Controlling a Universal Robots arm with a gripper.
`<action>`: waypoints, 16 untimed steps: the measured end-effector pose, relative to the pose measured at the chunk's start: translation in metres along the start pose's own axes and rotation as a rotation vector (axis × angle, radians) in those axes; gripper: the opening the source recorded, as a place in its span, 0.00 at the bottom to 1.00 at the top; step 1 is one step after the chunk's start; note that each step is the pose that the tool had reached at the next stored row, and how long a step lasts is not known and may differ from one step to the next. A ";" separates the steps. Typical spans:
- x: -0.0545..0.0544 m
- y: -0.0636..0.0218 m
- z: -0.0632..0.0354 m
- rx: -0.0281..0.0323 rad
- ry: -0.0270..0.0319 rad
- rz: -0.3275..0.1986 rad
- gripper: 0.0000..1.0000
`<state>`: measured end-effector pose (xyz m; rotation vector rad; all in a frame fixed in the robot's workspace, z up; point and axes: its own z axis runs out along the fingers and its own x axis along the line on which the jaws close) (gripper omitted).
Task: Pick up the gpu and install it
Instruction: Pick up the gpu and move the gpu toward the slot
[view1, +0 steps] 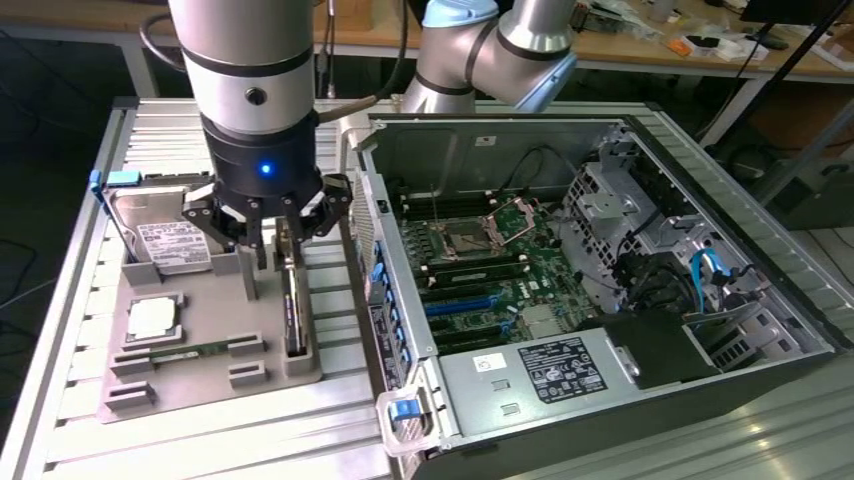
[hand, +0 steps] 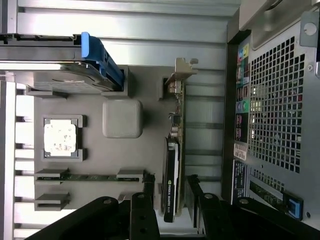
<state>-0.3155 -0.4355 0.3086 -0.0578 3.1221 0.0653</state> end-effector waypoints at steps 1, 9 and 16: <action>0.000 -0.0001 0.0014 0.0019 0.0001 0.000 0.39; -0.004 -0.0011 0.0140 0.0144 0.0008 -0.003 0.39; -0.006 -0.0022 0.0267 0.0157 0.0010 -0.004 0.39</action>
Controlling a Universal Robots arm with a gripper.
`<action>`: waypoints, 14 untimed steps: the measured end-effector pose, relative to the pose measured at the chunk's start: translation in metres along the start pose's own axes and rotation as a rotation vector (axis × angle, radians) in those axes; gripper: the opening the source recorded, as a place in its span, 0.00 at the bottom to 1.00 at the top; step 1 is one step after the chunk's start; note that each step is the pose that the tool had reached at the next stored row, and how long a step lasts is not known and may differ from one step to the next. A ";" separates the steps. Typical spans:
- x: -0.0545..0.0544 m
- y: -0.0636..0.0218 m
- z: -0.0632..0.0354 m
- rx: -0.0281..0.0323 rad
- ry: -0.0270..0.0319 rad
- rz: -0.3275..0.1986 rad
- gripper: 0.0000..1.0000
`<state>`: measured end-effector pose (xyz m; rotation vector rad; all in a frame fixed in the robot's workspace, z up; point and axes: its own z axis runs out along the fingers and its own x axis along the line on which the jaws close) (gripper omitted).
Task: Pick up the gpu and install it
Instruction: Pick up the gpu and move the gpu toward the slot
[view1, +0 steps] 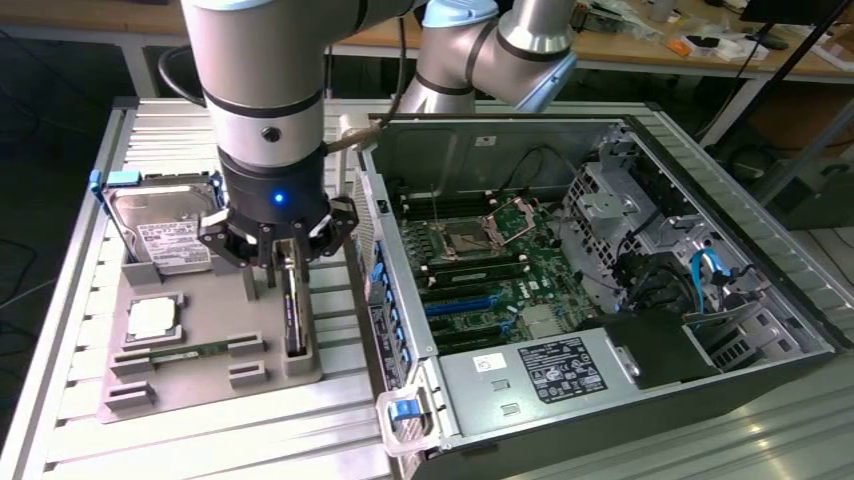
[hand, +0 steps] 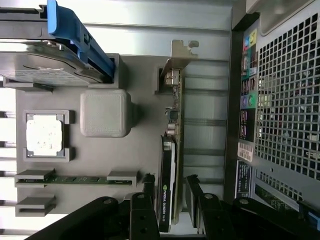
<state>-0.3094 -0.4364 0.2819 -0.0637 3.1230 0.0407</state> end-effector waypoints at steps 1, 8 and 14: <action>0.000 -0.0001 0.0020 0.0002 -0.0001 0.000 0.39; -0.002 -0.0013 0.0158 0.0013 0.0000 -0.001 0.39; -0.003 -0.0024 0.0273 0.0016 0.0001 -0.002 0.39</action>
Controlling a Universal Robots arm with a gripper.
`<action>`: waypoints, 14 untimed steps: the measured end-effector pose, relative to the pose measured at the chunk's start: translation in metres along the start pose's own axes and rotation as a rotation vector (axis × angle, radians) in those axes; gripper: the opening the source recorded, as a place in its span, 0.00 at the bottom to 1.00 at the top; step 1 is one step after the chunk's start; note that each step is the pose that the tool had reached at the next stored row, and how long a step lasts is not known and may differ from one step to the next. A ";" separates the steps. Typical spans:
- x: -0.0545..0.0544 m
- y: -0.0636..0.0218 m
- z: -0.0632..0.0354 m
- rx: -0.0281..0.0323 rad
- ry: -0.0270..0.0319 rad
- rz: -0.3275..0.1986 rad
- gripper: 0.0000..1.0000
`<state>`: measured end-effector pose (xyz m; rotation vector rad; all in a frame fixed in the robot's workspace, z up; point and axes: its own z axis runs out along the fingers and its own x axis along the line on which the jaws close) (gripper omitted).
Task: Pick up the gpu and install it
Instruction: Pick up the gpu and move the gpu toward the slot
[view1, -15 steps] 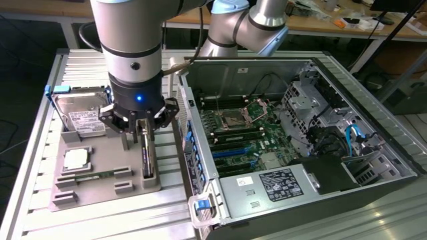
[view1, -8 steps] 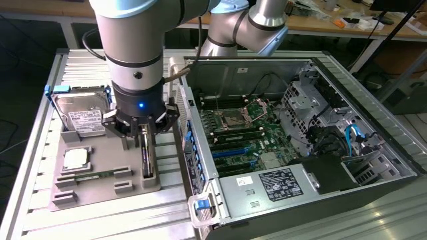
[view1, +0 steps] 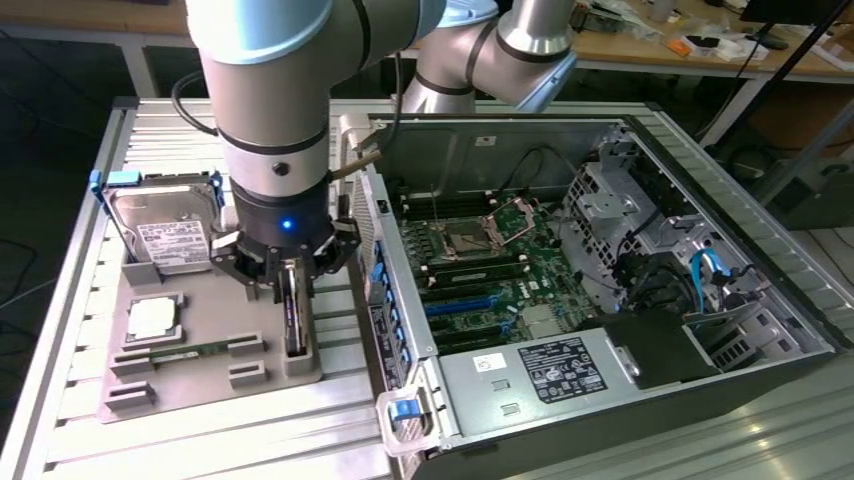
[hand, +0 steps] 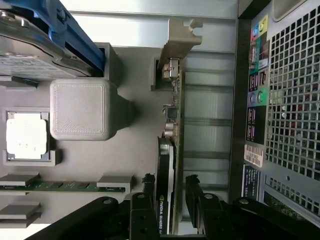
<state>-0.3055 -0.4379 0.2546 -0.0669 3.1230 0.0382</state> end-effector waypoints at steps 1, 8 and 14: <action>0.000 -0.0002 0.0018 0.0000 0.0000 0.000 0.39; 0.000 -0.0004 0.0050 0.0001 0.0002 0.000 0.39; -0.001 0.0002 0.0054 -0.0001 -0.0002 0.000 0.39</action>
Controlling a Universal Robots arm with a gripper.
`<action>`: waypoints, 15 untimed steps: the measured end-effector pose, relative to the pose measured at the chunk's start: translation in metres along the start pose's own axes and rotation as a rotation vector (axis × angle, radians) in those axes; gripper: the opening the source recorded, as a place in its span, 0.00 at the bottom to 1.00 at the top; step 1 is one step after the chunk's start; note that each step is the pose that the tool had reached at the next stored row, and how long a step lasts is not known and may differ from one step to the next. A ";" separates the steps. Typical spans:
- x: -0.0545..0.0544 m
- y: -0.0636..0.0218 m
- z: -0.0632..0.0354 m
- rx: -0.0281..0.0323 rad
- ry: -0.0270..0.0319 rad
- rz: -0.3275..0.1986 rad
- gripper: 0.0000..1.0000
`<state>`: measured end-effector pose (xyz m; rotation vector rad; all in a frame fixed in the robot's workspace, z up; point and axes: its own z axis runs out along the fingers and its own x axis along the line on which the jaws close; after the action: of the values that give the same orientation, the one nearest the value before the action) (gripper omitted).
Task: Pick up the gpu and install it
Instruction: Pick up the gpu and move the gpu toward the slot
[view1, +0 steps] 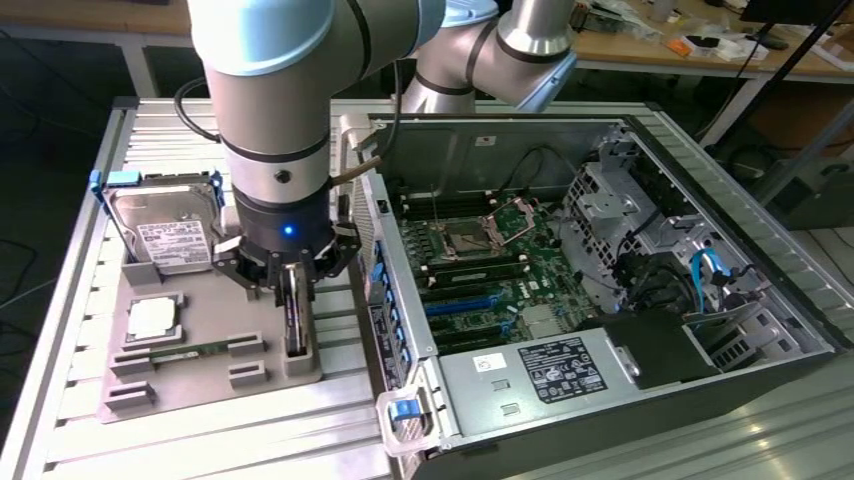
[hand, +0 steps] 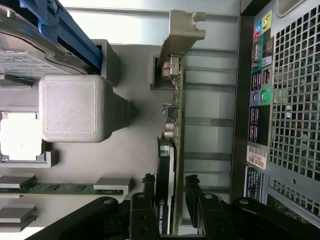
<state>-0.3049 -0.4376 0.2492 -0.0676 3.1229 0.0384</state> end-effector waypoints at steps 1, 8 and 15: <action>0.000 0.0003 0.0002 0.0001 0.0002 0.000 0.39; 0.000 0.0063 0.0034 -0.0018 0.0000 0.000 0.39; 0.007 0.0068 0.0058 -0.0137 -0.0003 0.000 0.39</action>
<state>-0.3121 -0.4310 0.2434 -0.0672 3.1225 0.0598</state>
